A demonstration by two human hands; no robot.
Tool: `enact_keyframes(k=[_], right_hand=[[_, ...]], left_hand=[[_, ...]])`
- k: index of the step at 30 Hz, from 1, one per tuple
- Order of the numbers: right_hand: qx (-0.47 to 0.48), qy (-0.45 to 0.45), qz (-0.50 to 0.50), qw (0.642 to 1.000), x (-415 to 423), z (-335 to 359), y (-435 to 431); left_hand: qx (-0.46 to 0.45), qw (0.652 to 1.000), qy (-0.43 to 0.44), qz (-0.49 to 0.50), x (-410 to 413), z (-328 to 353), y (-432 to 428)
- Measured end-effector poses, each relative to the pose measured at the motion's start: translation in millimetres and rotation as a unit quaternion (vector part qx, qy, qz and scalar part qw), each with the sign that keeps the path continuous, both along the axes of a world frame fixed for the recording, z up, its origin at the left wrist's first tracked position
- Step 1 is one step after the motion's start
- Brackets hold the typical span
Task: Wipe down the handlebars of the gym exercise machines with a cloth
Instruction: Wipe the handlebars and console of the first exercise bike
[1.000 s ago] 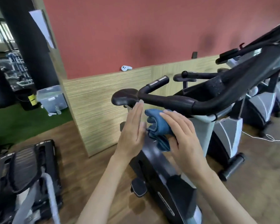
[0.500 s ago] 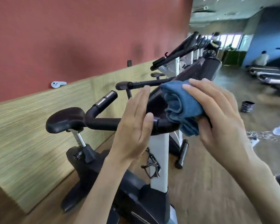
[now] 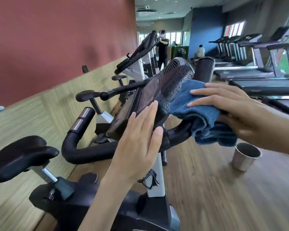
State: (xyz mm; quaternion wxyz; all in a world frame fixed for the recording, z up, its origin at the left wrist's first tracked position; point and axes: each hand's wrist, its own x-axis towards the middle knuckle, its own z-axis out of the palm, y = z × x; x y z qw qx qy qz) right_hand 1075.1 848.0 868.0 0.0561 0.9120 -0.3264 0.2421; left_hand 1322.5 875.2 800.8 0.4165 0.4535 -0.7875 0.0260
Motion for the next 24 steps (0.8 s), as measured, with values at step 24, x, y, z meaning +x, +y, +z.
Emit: enact_keyframes(k=[24], right_hand=[[-0.260, -0.061, -0.124, 0.956, 70.5, -38.3, -12.0]], left_hand=[[-0.080, 0.987, -0.115, 0.080, 5.2, -6.0, -11.6]])
